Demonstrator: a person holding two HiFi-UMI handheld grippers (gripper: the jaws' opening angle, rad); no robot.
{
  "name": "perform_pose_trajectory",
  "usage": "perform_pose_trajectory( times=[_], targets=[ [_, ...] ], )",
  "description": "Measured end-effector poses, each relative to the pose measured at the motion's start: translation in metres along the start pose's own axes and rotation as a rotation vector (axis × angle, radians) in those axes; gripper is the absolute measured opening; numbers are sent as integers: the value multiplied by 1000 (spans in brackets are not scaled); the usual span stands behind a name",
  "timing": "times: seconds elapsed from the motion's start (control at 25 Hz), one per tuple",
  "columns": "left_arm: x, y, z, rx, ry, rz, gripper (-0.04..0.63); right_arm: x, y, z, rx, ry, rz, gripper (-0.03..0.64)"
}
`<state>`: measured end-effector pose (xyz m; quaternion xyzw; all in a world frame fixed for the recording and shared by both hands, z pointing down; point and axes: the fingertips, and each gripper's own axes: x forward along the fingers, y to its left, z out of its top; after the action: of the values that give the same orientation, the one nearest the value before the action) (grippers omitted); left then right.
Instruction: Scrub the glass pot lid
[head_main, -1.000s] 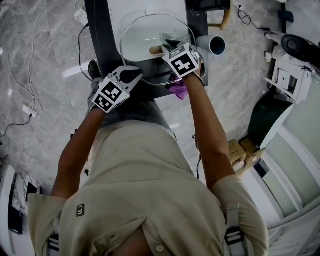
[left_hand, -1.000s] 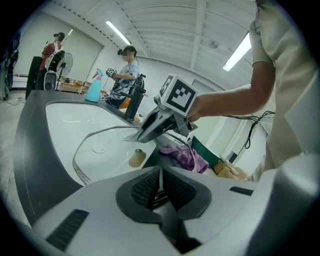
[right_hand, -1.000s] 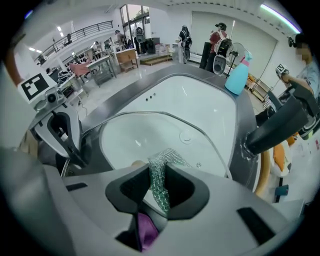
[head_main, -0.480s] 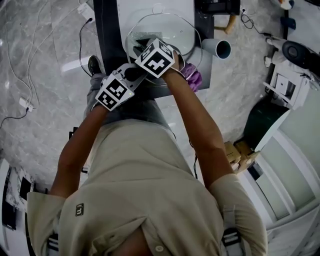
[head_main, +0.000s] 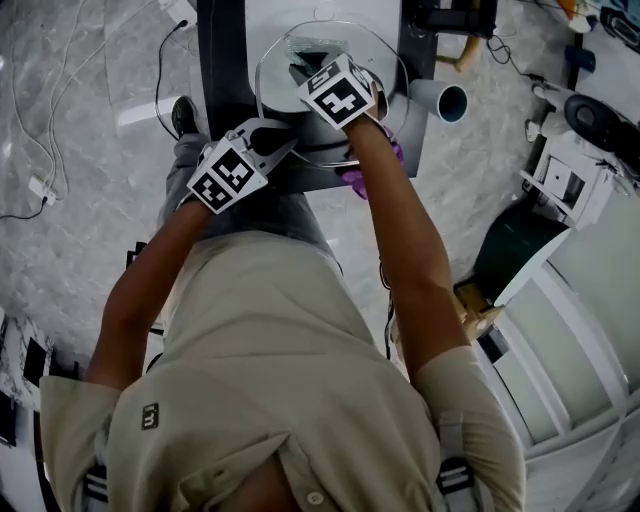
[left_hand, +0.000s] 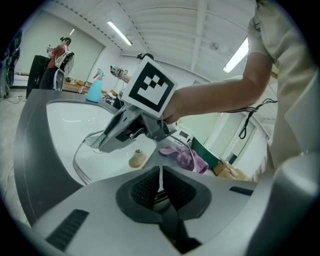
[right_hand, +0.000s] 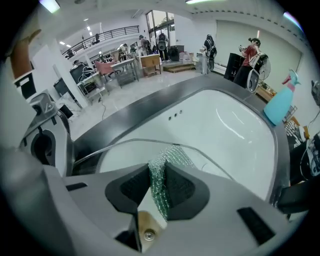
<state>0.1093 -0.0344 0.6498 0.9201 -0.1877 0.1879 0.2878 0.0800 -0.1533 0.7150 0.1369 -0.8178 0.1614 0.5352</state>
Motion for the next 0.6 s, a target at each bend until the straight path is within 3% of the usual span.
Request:
perform_pose_trajectory(
  times=[0.28, 0.6],
  targets=[
    [1, -1, 0, -7, 5, -11, 34, -9, -37, -19, 63, 22, -82, 89],
    [0, -1, -2, -4, 31, -19, 34, -27, -45, -55, 121, 85, -134, 89]
  ],
)
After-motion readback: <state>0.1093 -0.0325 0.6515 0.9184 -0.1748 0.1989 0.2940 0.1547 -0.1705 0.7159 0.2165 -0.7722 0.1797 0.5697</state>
